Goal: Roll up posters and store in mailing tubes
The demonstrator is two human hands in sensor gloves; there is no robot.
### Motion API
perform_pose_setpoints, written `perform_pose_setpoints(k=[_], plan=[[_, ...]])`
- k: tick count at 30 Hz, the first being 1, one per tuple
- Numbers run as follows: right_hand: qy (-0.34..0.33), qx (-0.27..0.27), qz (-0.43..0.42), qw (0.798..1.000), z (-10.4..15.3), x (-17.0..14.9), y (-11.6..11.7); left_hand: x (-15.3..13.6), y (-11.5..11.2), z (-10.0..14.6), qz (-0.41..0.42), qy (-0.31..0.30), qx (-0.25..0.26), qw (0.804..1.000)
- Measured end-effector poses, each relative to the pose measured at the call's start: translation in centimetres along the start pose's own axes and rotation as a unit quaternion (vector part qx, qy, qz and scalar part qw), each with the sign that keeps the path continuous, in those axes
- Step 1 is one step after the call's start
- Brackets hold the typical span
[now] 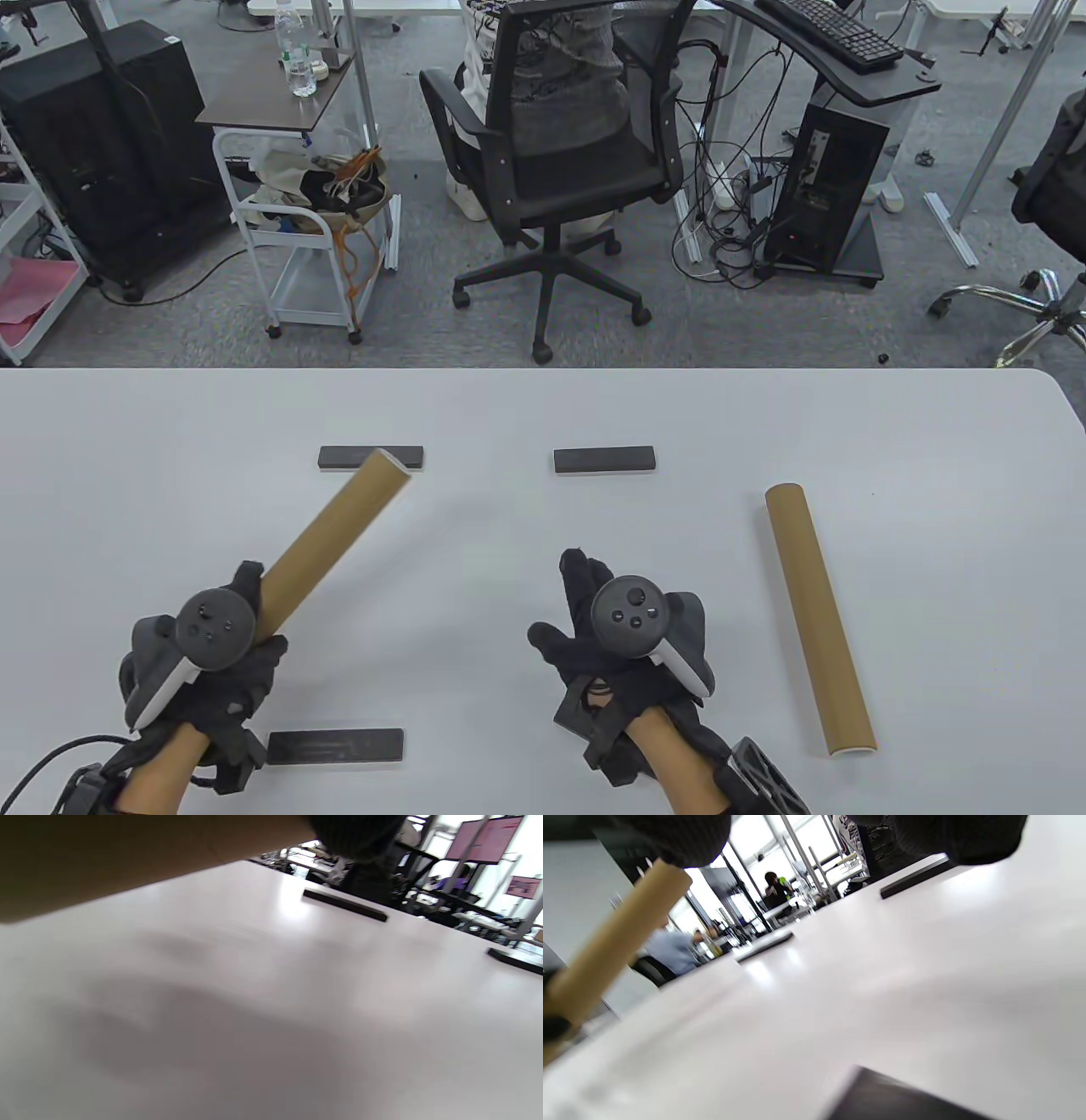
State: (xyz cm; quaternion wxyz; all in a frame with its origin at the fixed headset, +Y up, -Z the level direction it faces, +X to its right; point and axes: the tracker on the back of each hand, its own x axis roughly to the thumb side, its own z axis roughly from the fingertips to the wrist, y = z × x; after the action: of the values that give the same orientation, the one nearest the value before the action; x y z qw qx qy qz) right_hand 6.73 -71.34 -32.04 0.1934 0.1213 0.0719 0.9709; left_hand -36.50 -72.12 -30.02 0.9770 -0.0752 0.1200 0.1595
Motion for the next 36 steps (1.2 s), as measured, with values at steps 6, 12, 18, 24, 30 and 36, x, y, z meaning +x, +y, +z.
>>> perform_pose_setpoints(k=[6, 12, 18, 24, 30, 36], plan=[[-0.012, -0.006, 0.157, 0.988, -1.1, -0.9, 2.5, -4.4, -0.8, -2.0, -0.002, 0.124, -0.046, 0.991], [-0.037, -0.025, 0.177, 0.983, -1.3, -1.5, 2.2, -4.3, -1.6, -2.4, -0.034, 0.163, -0.068, 0.984], [-0.027, -0.022, 0.176, 0.984, -1.4, -2.0, 2.1, -3.9, -1.9, -2.6, -0.079, 0.175, -0.046, 0.980], [-0.023, -0.017, 0.174, 0.984, -1.5, -2.1, 2.1, -4.4, -2.5, -2.9, -0.109, 0.179, -0.045, 0.977], [-0.019, -0.015, 0.176, 0.984, -1.4, -2.3, 2.0, -4.5, -2.6, -3.0, -0.110, 0.181, -0.049, 0.976], [-0.011, -0.015, 0.169, 0.985, -1.3, -2.4, 1.4, -2.8, -0.9, -1.7, -0.108, 0.138, -0.010, 0.985]])
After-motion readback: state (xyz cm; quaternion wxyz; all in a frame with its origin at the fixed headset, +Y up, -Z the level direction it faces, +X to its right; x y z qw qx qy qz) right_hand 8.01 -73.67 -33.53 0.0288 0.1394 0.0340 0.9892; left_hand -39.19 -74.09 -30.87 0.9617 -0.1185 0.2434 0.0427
